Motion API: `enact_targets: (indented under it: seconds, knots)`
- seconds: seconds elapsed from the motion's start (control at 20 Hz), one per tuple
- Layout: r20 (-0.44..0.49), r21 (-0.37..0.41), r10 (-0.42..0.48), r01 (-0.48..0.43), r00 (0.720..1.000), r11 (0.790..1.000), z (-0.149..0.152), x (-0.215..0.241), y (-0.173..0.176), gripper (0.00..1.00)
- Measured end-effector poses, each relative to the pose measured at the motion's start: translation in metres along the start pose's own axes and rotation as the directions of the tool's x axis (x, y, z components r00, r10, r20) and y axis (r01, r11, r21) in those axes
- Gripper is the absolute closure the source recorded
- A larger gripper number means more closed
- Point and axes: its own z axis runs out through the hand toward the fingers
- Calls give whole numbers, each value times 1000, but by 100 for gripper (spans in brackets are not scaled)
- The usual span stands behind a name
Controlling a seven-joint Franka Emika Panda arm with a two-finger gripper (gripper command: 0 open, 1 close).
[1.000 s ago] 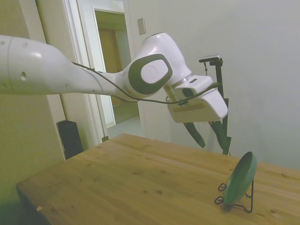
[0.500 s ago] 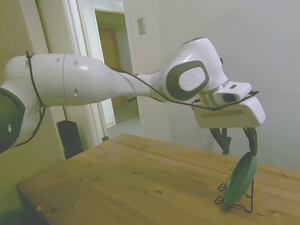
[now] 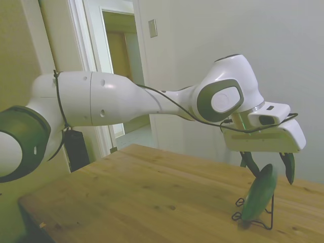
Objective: Unload the plate
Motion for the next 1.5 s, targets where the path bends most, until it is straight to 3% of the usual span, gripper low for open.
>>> enact_targets:
  seconds: [0.2,0.25,0.3,0.35,0.4,0.7,1.5]
  knots:
    - [61,19,-14,13,998,1000,1,-1,-3,0]
    - [69,20,-15,14,998,1000,1,0,-3,100]
    - [69,19,-14,13,998,1000,1,3,-2,100]
    - [65,18,-13,12,998,1000,2,6,-2,0]
    - [59,16,-12,11,998,1000,5,9,-1,100]
    - [52,15,-11,10,999,1000,23,20,-2,100]
    - [69,31,-38,36,997,999,29,19,-2,100]
